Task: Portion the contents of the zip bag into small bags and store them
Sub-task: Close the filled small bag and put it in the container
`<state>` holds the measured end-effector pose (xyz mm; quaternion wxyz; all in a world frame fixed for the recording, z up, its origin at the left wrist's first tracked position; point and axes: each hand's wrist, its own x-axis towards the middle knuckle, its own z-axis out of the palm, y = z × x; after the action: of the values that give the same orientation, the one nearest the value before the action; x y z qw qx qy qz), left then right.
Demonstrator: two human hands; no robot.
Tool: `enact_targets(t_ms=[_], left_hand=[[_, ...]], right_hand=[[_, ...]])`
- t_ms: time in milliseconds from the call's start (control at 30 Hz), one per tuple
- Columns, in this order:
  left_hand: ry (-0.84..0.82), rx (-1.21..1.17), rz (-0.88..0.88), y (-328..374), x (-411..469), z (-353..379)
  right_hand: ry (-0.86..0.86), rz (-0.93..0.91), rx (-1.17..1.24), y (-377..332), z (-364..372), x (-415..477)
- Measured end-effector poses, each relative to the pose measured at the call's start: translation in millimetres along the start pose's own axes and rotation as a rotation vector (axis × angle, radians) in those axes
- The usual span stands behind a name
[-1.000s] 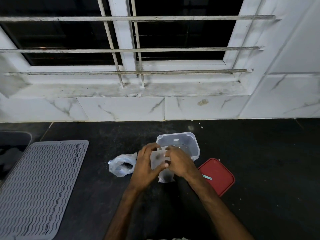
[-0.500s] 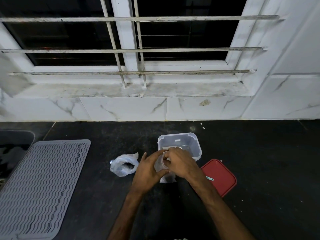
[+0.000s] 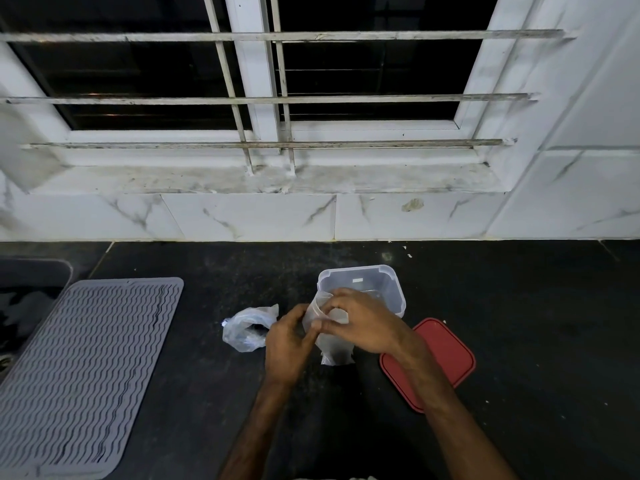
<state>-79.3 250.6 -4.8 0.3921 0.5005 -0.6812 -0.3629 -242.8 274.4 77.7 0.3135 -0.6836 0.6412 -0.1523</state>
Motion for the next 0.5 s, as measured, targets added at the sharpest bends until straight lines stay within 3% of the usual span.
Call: enact_targets(t_ms=[100, 200, 400, 500], left_hand=[[-0.091, 0.012, -0.012, 1.0, 0.0, -1.9], [-0.19, 0.031, -0.052, 2.1, -2.6, 0.6], [-0.058, 0.176, -0.07, -1.6, -0.9, 3.2], [-0.085, 0.205, -0.073, -8.7, 1.8, -0.1]], right_hand=[[0.082, -0.049, -0.1, -1.1, 0.9, 1.1], [0.152, -0.063, -0.041, -0.1, 0.7, 4.1], [0.118, -0.067, -0.179, 3.9, 2.7, 7.0], [0.137, -0.057, -0.224, 5.5, -5.2, 7.2]])
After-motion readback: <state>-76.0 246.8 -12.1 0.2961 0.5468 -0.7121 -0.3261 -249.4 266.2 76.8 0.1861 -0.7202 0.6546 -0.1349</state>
